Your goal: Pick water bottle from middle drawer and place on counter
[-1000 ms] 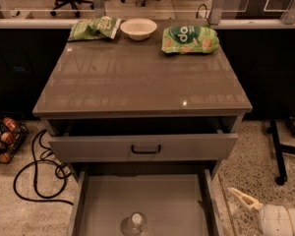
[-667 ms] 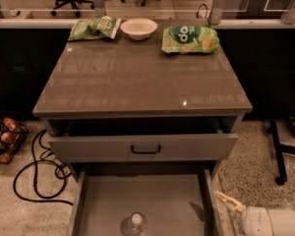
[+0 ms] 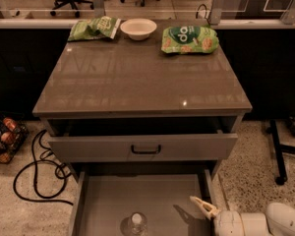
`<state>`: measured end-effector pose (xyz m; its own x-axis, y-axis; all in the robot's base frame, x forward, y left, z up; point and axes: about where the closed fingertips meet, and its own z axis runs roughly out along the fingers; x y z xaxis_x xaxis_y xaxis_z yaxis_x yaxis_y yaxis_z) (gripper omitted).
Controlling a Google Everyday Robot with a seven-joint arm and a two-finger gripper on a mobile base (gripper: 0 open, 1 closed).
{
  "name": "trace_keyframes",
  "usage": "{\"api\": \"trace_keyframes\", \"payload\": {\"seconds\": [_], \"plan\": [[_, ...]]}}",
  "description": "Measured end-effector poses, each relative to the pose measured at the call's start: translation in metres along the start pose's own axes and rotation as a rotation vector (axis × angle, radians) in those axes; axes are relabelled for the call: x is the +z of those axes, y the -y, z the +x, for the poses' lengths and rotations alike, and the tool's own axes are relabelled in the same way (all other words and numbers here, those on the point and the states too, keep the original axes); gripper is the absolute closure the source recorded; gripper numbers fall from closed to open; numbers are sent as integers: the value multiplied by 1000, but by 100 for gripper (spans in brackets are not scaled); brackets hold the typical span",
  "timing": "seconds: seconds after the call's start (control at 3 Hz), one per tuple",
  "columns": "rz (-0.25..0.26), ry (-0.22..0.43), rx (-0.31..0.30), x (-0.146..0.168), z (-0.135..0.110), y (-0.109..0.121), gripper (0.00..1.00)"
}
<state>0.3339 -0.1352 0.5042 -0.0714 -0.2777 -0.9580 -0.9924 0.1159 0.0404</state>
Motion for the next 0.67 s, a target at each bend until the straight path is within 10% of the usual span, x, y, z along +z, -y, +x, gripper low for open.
{"api": "trace_keyframes", "payload": {"seconds": [0.67], "plan": [[-25, 142, -90, 87, 0, -8, 0]]}}
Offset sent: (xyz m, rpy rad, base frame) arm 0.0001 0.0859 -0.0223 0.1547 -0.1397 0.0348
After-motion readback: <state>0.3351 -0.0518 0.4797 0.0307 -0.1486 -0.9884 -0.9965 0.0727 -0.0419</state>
